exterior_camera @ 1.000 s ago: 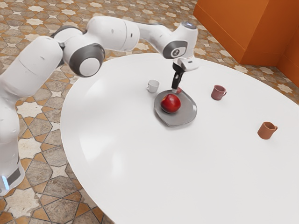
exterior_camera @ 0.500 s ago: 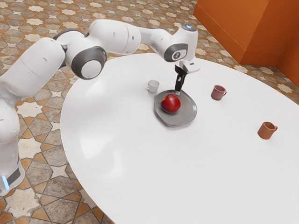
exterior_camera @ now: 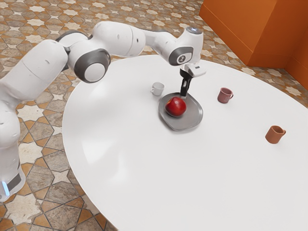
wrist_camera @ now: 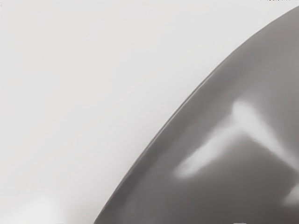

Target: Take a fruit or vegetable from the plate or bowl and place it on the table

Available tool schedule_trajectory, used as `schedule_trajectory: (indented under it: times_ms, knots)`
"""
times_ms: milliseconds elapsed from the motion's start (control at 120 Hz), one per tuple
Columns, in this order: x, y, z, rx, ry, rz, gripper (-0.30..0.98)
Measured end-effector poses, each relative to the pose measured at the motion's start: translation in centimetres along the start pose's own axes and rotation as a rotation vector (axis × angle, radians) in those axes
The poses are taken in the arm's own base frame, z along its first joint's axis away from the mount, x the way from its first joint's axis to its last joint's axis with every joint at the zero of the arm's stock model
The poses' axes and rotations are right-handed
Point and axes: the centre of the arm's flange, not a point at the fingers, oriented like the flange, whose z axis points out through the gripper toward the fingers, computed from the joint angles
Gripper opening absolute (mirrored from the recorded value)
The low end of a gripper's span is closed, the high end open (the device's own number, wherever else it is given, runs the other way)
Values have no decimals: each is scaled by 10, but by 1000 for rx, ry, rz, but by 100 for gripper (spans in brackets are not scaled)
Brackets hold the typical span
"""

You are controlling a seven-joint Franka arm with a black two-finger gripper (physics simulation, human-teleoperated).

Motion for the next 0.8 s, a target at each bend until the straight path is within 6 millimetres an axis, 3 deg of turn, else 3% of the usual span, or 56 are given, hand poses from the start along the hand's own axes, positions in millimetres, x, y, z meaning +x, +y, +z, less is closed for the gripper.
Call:
schedule_trajectory:
  times_ms: [150, 408, 575, 658, 800]
  knots:
    - [0, 0, 0, -1, 0, -19, 20]
    - [-1, 0, -14, -3, -5, -72, 11]
    - [6, 11, -67, 2, 4, -93, 10]
    - [15, 29, -109, 1, 3, -85, 11]
    - [27, 66, -162, -17, -29, -67, 11]
